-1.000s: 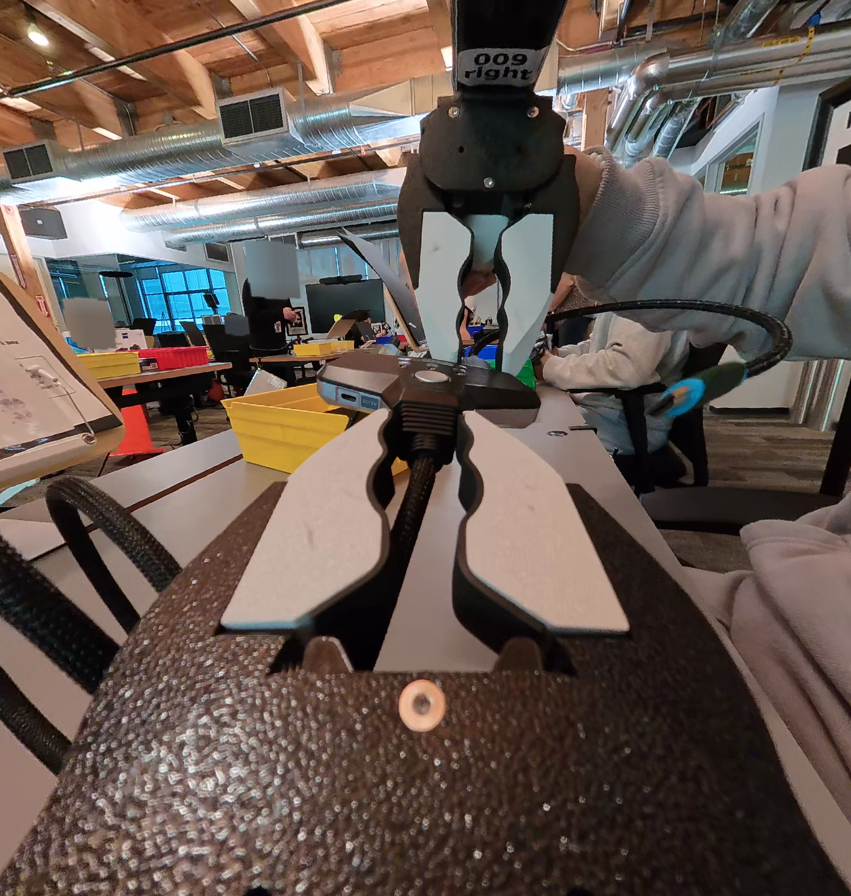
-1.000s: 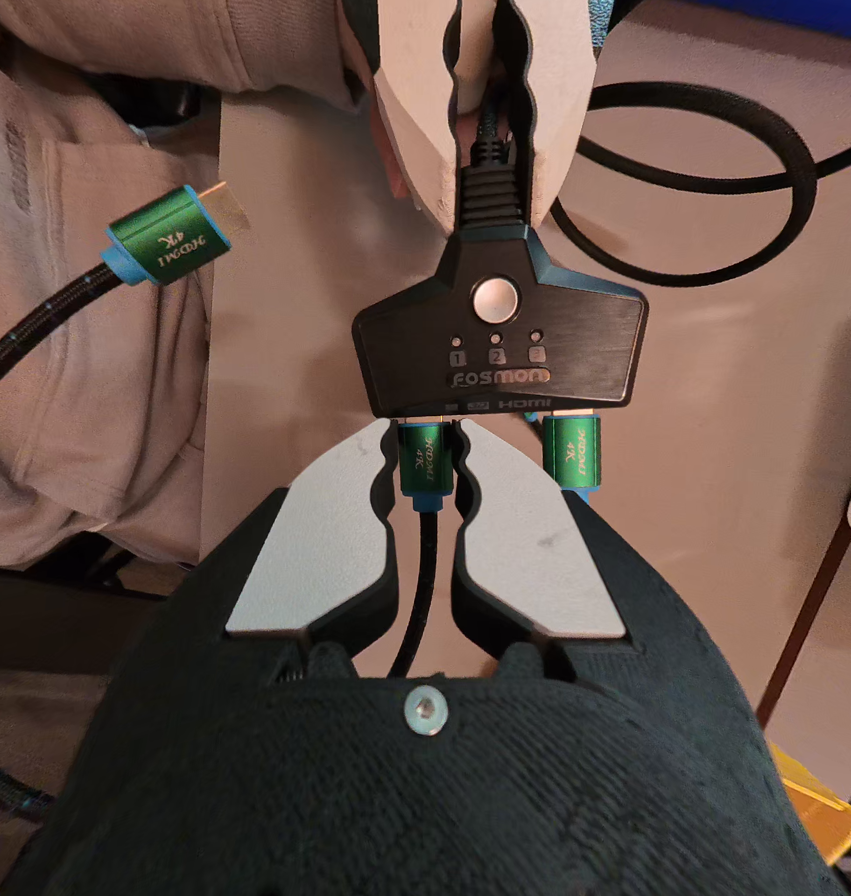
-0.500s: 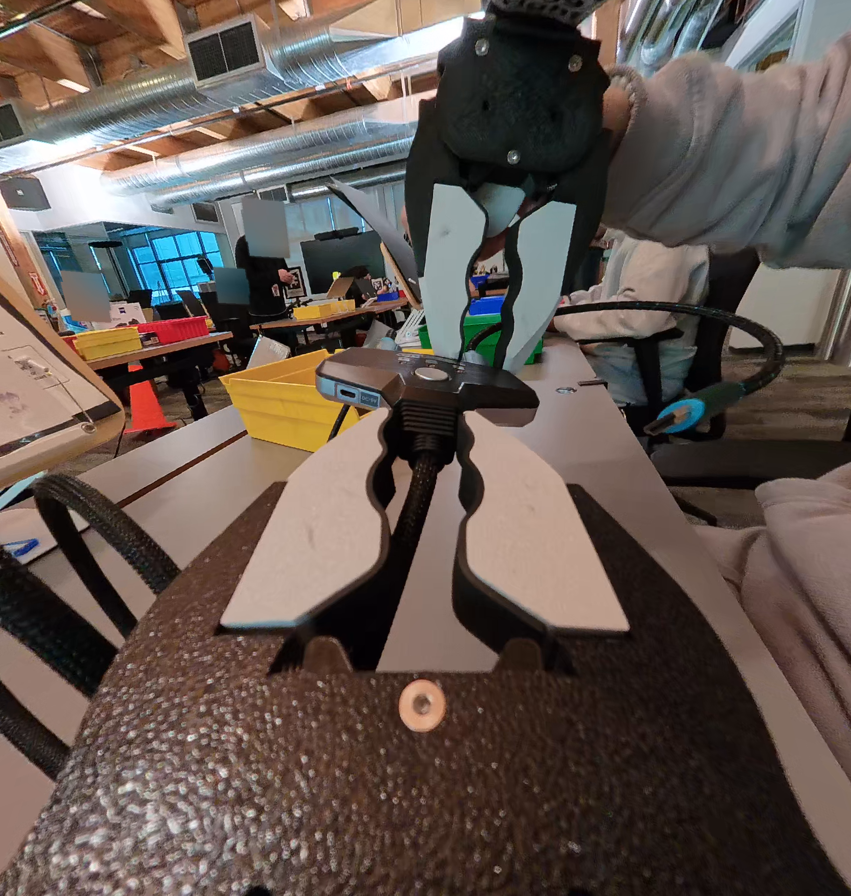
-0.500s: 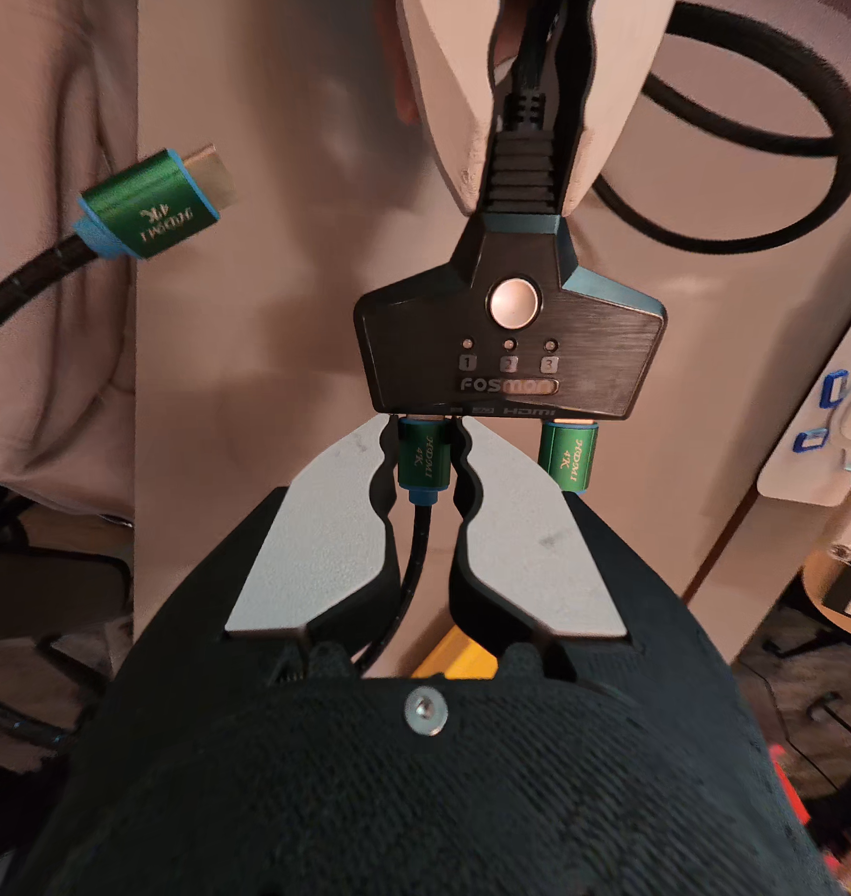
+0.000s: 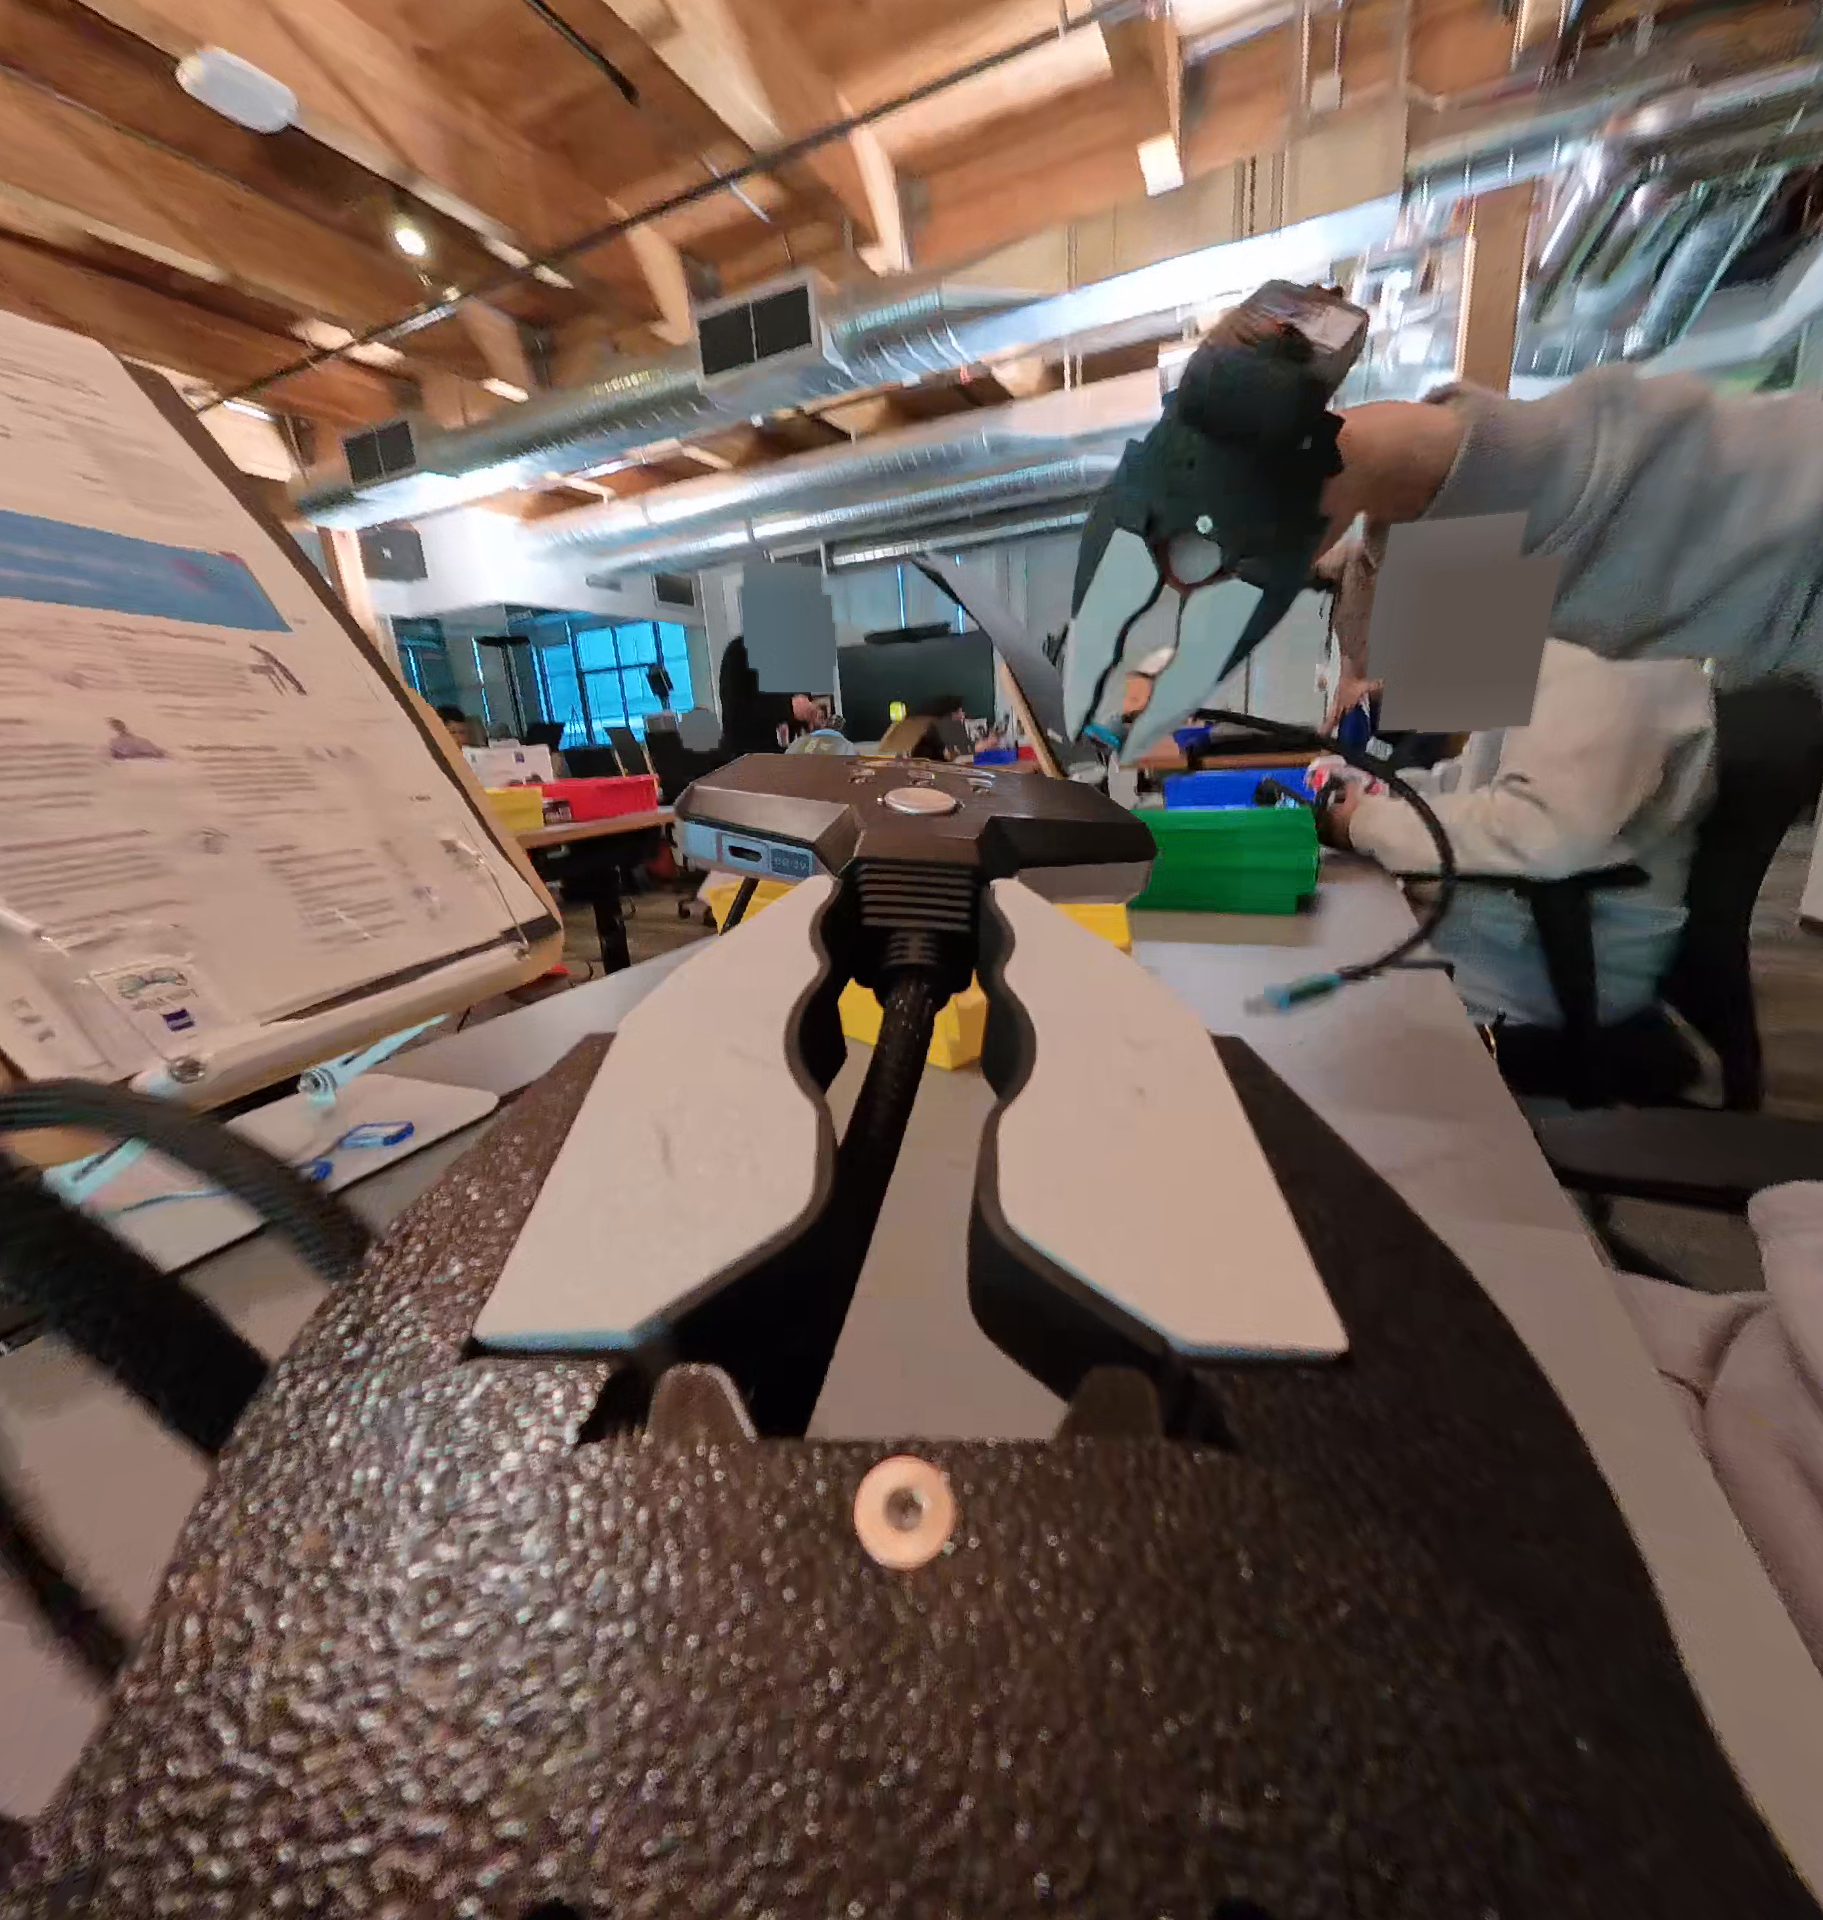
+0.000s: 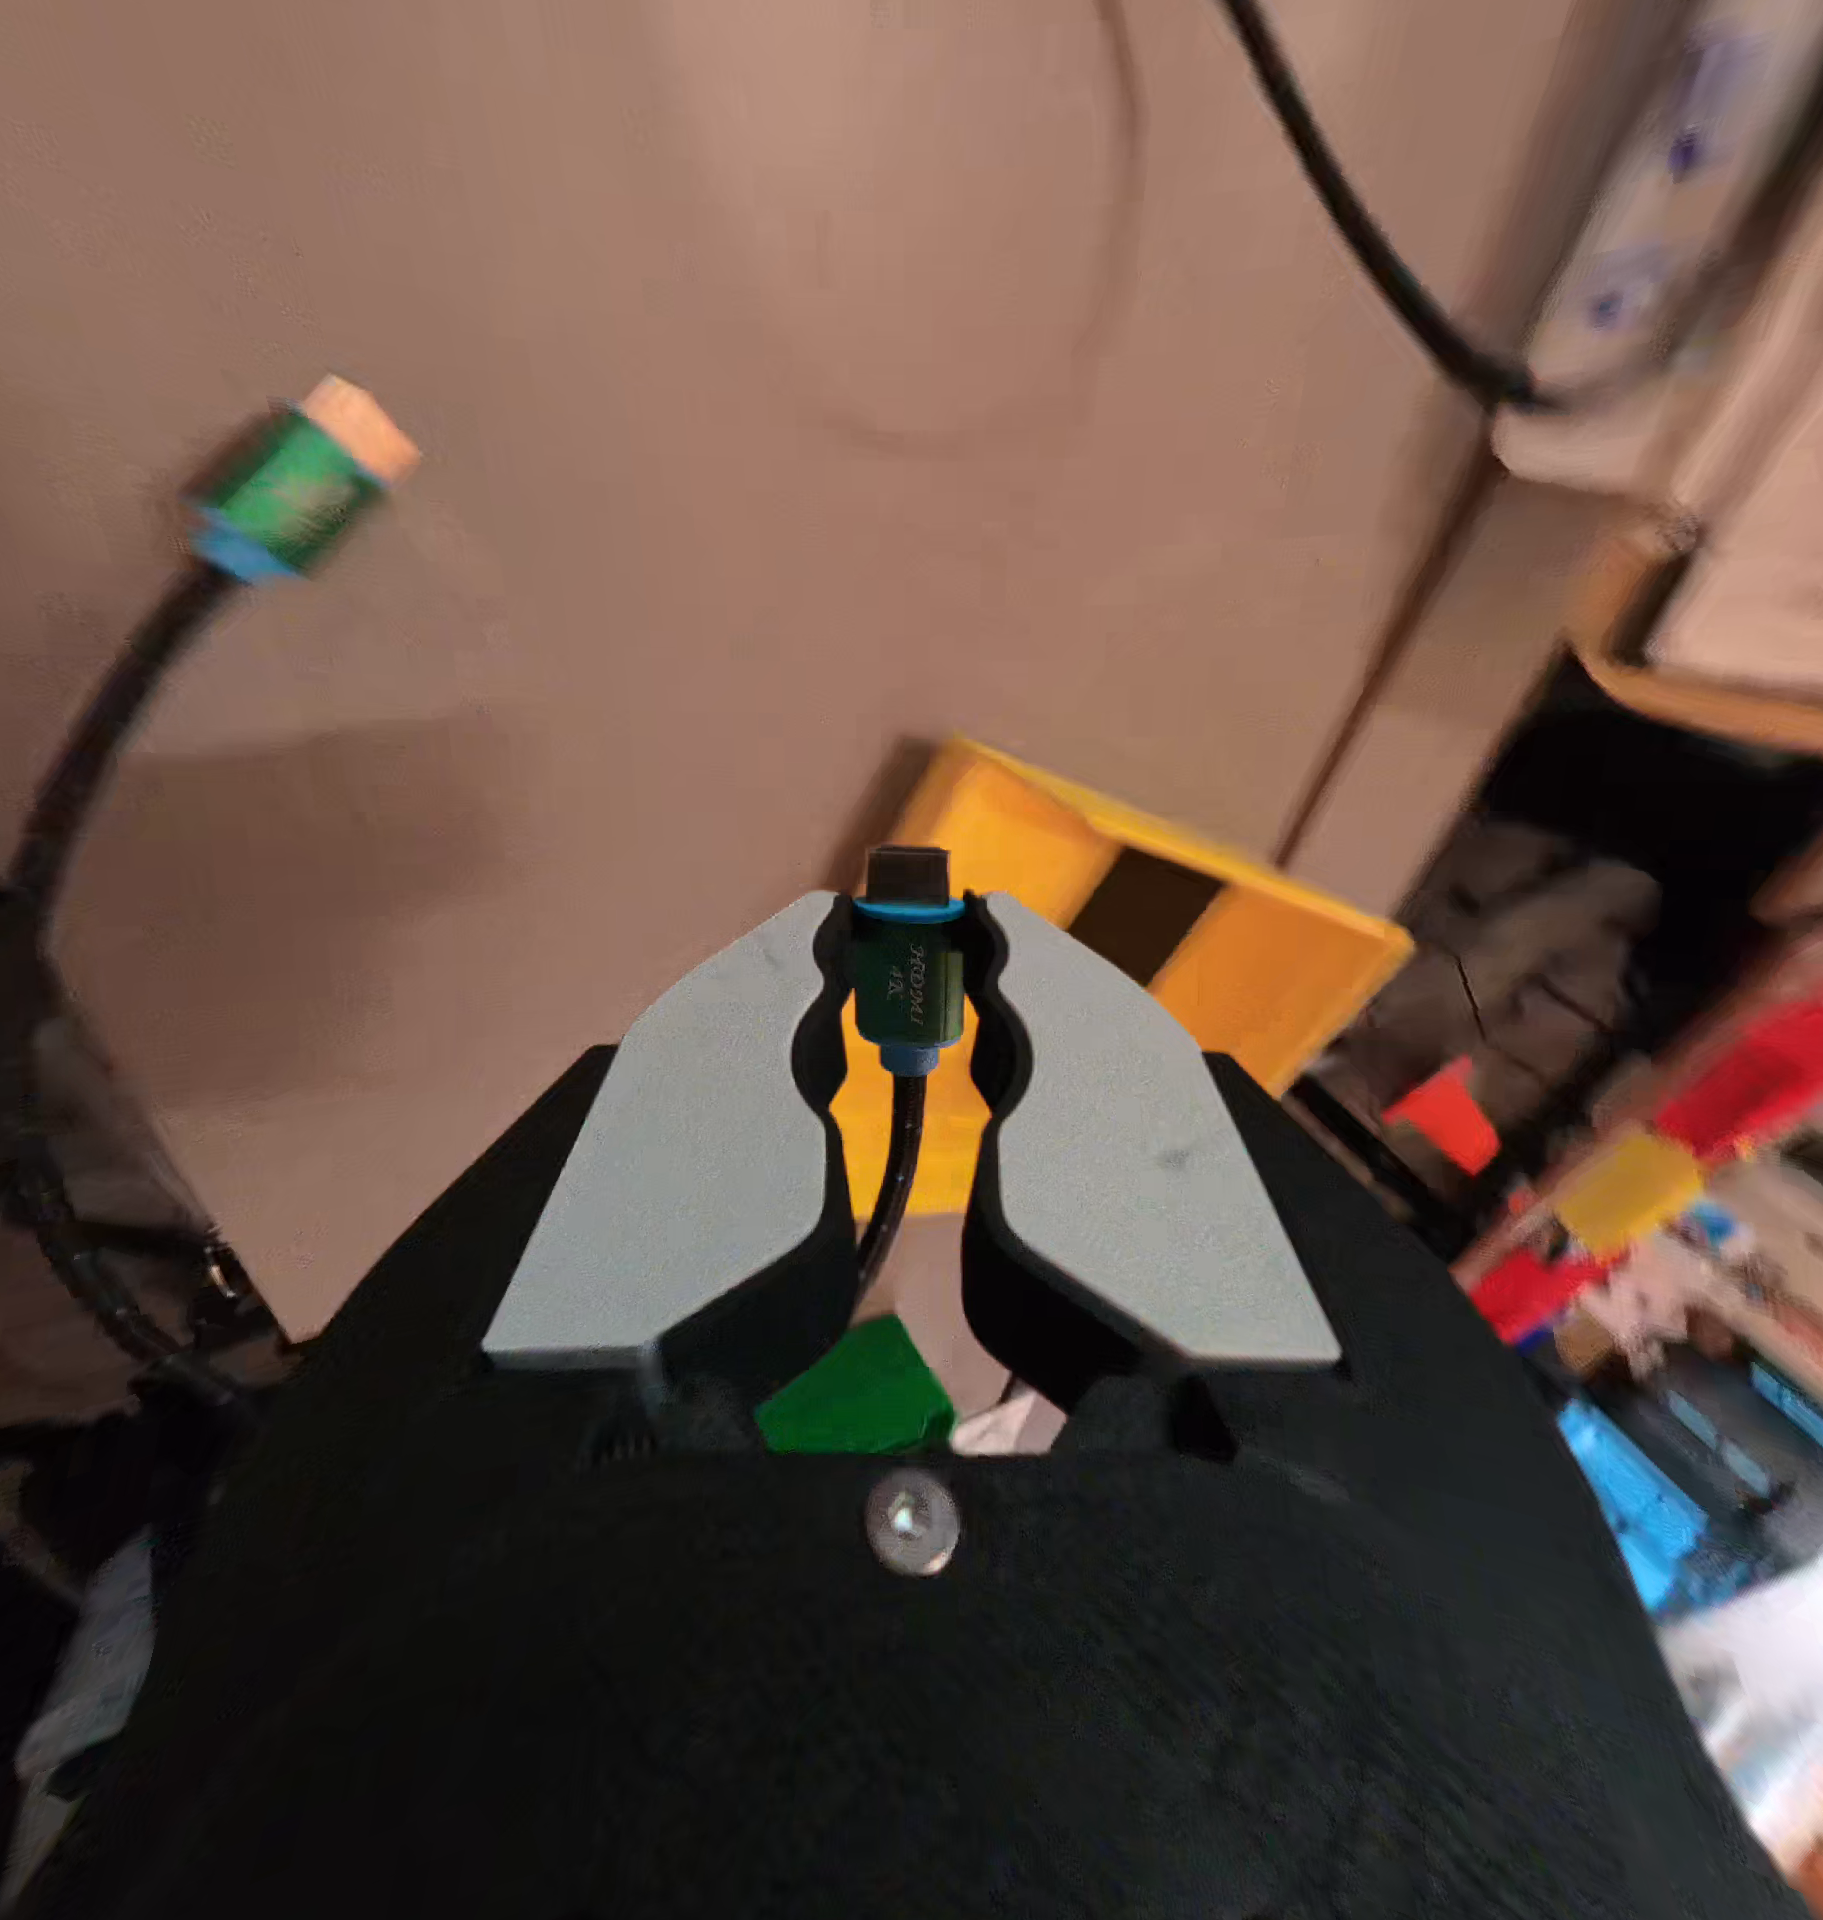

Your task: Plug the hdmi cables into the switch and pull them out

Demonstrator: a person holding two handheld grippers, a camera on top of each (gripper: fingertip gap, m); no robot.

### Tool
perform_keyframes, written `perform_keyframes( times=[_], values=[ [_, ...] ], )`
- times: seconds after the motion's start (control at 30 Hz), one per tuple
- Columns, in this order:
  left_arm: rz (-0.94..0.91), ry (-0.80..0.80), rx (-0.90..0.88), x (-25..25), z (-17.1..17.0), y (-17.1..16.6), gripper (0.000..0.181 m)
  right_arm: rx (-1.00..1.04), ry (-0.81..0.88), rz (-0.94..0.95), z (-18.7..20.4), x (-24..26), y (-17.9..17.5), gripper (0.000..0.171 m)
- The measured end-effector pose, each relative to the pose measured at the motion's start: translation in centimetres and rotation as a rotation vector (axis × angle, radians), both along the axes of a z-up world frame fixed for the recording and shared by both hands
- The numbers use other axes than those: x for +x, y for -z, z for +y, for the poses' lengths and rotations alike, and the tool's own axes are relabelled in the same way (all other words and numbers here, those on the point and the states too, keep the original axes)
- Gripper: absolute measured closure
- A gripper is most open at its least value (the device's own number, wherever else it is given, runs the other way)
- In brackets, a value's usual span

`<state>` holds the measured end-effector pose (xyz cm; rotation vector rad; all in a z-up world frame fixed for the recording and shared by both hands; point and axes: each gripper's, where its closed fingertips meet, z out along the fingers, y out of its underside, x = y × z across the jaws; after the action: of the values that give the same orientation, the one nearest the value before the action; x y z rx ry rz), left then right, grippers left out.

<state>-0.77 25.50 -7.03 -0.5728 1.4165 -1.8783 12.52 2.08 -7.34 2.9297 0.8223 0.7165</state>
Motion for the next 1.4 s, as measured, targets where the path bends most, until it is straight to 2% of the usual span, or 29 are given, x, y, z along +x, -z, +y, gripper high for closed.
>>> perform_keyframes(
  times=[0.03,0.17,0.23,0.37,0.53,0.7,0.83,1.0,1.1,1.17,1.23,1.33,1.4],
  values=[
    [-0.013,-0.004,-0.014,-0.1,0.2,-0.2,0.159,0.057,0.040,-0.035,-0.5,1.3,-1.9,0.150],
    [-0.030,0.019,-0.030,-0.3,-0.5,-0.5,0.159,0.369,0.217,-0.277,-3.1,8.8,-9.8,0.151],
    [-0.024,0.053,-0.040,-0.2,-1.1,-0.5,0.159,0.541,0.300,-0.414,-4.8,12.3,-12.6,0.151],
    [0.000,0.108,-0.049,0.2,-2.6,0.2,0.159,0.678,0.394,-0.698,-8.8,17.3,-13.9,0.151],
    [0.015,0.134,-0.037,0.6,-3.9,0.8,0.159,0.645,0.377,-0.942,-10.4,21.1,-9.6,0.151],
    [0.024,0.128,-0.041,0.8,-3.6,1.1,0.159,0.461,0.117,-1.021,-6.9,22.1,-4.1,0.151],
    [0.034,0.129,-0.050,1.0,-3.4,1.5,0.159,0.532,0.068,-0.914,-3.9,21.7,0.1,0.151],
    [0.048,0.131,-0.047,1.3,-3.5,2.0,0.159,0.646,0.118,-0.708,-2.0,21.6,5.5,0.151],
    [0.047,0.136,-0.052,1.2,-3.5,1.9,0.159,0.634,0.175,-0.595,-1.8,21.9,8.4,0.151],
    [0.047,0.135,-0.055,1.2,-3.4,1.9,0.159,0.625,0.188,-0.597,-1.9,22.1,9.0,0.151],
    [0.049,0.132,-0.058,1.2,-3.3,2.0,0.159,0.627,0.233,-0.508,-2.1,22.2,9.8,0.150],
    [0.052,0.132,-0.063,1.3,-3.2,2.0,0.159,0.642,0.234,-0.655,-3.5,23.6,6.1,0.151],
    [0.054,0.133,-0.070,1.3,-3.1,2.0,0.159,0.659,0.207,-0.787,-4.6,24.3,2.1,0.151]
  ],
)
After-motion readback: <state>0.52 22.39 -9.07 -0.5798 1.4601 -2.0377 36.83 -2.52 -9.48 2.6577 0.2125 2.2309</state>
